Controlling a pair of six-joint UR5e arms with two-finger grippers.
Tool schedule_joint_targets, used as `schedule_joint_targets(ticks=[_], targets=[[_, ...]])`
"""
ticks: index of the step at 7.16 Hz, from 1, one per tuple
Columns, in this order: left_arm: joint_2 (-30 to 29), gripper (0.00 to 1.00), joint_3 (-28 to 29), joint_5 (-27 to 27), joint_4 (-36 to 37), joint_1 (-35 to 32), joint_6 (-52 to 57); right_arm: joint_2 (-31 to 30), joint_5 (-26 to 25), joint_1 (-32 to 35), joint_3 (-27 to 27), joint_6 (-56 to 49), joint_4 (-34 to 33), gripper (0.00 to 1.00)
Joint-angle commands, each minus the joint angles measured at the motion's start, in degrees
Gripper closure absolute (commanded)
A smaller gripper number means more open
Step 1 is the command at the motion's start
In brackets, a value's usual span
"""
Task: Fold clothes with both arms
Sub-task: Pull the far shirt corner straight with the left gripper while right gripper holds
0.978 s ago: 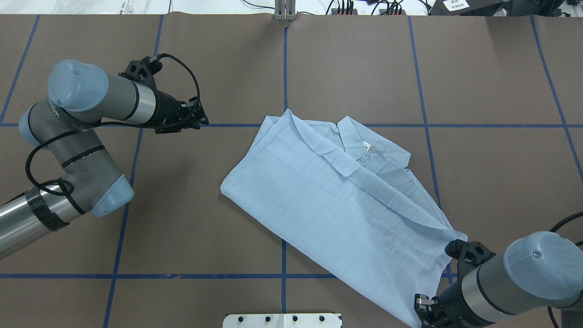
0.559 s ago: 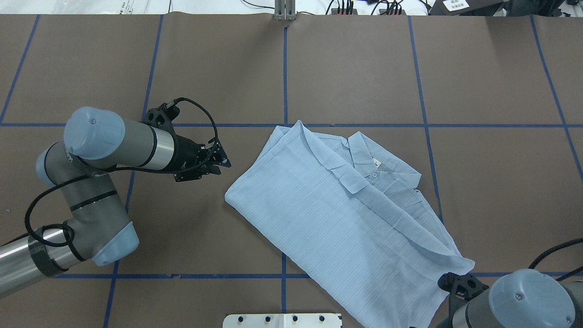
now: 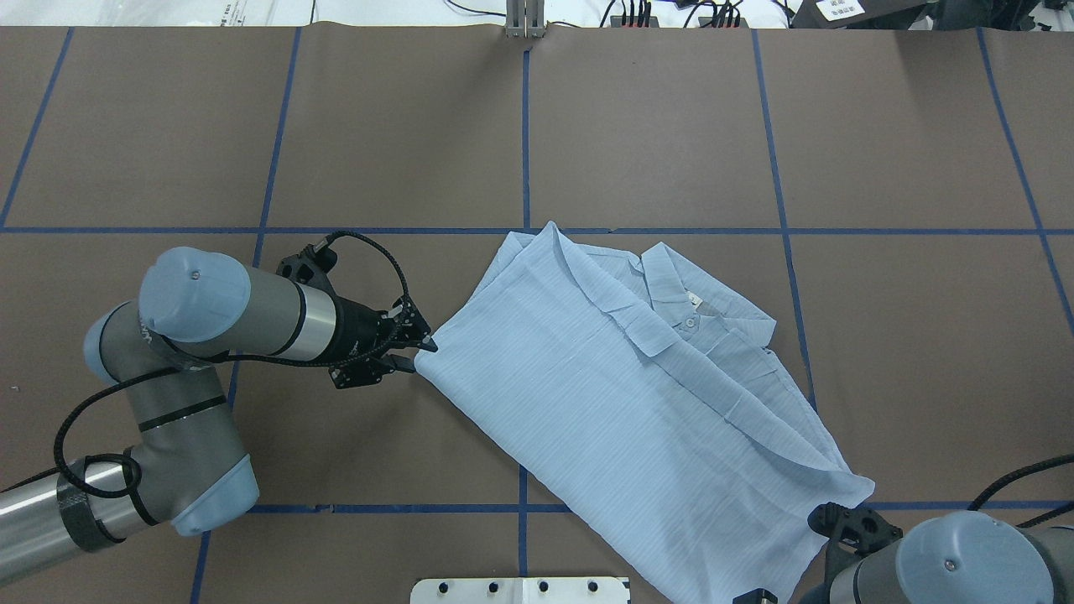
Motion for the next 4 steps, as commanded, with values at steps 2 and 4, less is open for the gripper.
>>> schedule_joint_targets(ticks=[2, 4], targets=[[-0.9, 0.53, 1.61, 2.59, 0.02, 3.03, -1.01, 0.25, -4.55, 0.11, -1.55, 1.95, 0.17, 0.0], [-0.99, 0.54, 2.4, 3.57, 0.02, 3.03, -0.31, 0.34, -5.18, 0.1, -1.55, 1.95, 0.18, 0.0]])
